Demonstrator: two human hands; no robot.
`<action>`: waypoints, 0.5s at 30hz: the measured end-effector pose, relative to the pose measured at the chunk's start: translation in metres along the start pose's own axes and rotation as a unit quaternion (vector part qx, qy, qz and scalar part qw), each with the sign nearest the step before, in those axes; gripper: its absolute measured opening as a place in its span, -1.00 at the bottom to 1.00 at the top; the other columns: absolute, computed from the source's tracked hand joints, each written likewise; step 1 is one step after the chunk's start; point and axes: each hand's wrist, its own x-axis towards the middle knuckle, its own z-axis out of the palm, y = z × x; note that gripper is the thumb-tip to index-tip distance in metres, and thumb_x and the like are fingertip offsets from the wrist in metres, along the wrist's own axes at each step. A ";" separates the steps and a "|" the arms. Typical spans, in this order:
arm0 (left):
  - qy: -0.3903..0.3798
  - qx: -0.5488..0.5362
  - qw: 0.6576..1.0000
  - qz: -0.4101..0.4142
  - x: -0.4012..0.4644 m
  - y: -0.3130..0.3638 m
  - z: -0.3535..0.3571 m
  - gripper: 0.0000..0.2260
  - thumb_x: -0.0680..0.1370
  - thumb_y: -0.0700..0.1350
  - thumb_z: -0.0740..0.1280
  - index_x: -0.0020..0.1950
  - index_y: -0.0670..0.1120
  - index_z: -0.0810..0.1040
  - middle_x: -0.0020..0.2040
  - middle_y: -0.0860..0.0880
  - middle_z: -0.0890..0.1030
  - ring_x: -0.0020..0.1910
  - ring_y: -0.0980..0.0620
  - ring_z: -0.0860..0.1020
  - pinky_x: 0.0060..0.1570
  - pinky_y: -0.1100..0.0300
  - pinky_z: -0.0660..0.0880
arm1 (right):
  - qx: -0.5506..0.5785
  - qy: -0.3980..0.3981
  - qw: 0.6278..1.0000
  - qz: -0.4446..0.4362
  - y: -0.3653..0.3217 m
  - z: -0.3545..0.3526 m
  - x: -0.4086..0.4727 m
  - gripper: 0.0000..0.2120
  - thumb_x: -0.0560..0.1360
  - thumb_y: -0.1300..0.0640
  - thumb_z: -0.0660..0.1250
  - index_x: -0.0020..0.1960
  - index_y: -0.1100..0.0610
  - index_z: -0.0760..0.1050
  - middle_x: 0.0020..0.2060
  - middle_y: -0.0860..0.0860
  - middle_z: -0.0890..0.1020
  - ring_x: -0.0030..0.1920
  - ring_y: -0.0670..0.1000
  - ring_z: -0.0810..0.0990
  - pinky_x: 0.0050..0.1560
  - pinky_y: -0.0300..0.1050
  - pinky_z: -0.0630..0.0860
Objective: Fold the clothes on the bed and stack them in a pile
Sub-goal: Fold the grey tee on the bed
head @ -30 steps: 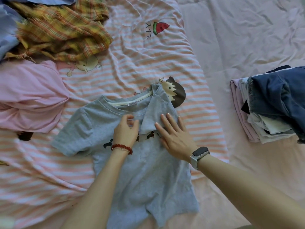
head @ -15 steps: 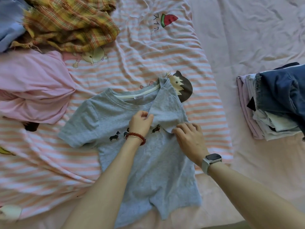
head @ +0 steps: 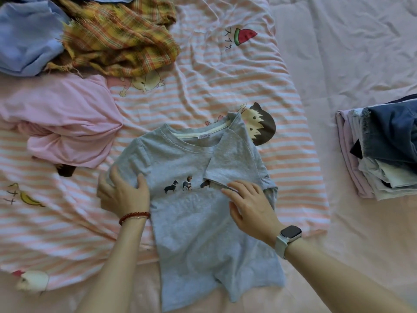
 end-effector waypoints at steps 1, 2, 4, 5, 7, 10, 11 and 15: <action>-0.026 0.010 0.999 -0.038 0.012 -0.009 -0.006 -0.42 0.44 -0.03 0.38 0.41 -0.13 0.30 0.42 -0.22 0.24 0.38 -0.23 0.20 0.27 -0.15 0.22 | 0.008 -0.005 1.000 -0.004 -0.007 0.004 0.002 -0.70 0.38 0.26 0.38 0.11 0.19 0.57 0.06 0.13 0.61 0.10 0.17 0.58 0.10 0.09 0.49; -0.062 0.012 0.996 -0.065 0.025 -0.016 -0.010 -0.37 0.44 0.02 0.39 0.43 -0.11 0.26 0.42 -0.21 0.24 0.39 -0.23 0.19 0.29 -0.16 0.21 | 0.016 -0.009 1.000 -0.003 -0.012 0.008 0.004 -0.70 0.38 0.27 0.39 0.12 0.19 0.57 0.07 0.14 0.61 0.11 0.18 0.58 0.12 0.09 0.49; -0.118 -0.010 0.989 -0.087 0.047 -0.026 -0.015 -0.43 0.43 0.08 0.41 0.36 -0.11 0.34 0.33 -0.21 0.36 0.33 -0.22 0.27 0.29 -0.11 0.25 | 0.034 -0.019 0.999 0.011 -0.022 0.013 0.006 -0.69 0.39 0.29 0.38 0.13 0.20 0.56 0.08 0.15 0.60 0.12 0.18 0.57 0.13 0.09 0.48; -0.132 -0.034 0.987 -0.081 0.057 -0.027 -0.017 -0.53 0.43 0.07 0.42 0.24 -0.14 0.44 0.23 -0.20 0.45 0.25 -0.21 0.36 0.24 -0.07 0.32 | 0.042 -0.023 0.999 0.018 -0.025 0.015 0.008 -0.69 0.39 0.31 0.37 0.13 0.21 0.56 0.09 0.15 0.60 0.13 0.19 0.57 0.11 0.08 0.48; -0.165 -0.055 0.984 -0.036 0.070 -0.026 -0.023 -0.75 0.44 -0.02 0.42 -0.16 -0.19 0.50 -0.10 -0.21 0.53 -0.03 -0.16 0.46 -0.01 0.02 0.40 | 0.062 -0.030 0.997 0.030 -0.031 0.017 0.012 -0.71 0.43 0.32 0.33 0.14 0.22 0.54 0.10 0.17 0.58 0.12 0.20 0.56 0.08 0.07 0.48; -0.161 -0.045 0.986 0.010 0.076 -0.016 -0.034 -0.76 0.49 -0.10 0.33 -0.32 -0.15 0.39 -0.23 -0.16 0.48 -0.17 -0.09 0.40 -0.16 0.11 0.32 | 0.102 -0.047 0.993 0.046 -0.037 0.016 0.021 -0.72 0.50 0.31 0.24 0.19 0.23 0.51 0.13 0.13 0.57 0.11 0.14 0.54 0.07 -0.01 0.47; -0.146 -0.051 0.987 0.036 0.073 -0.008 -0.039 -0.78 0.52 -0.10 0.30 -0.26 -0.16 0.39 -0.22 -0.14 0.47 -0.17 -0.07 0.40 -0.17 0.15 0.29 | 0.139 -0.046 0.987 0.066 -0.039 0.015 0.025 -0.72 0.52 0.30 0.21 0.21 0.21 0.51 0.12 0.10 0.56 0.10 0.09 0.54 0.06 -0.08 0.47; -0.338 -0.220 0.911 0.087 0.041 0.035 -0.052 -0.80 0.52 0.03 0.27 -0.06 -0.10 0.44 -0.19 0.00 0.52 -0.22 0.07 0.53 -0.20 0.22 0.46 | 0.456 -0.051 0.840 0.290 -0.049 0.009 0.046 -0.79 0.61 0.17 0.11 0.12 0.04 0.50 -0.04 -0.07 0.60 0.01 -0.08 0.56 0.04 -0.27 0.48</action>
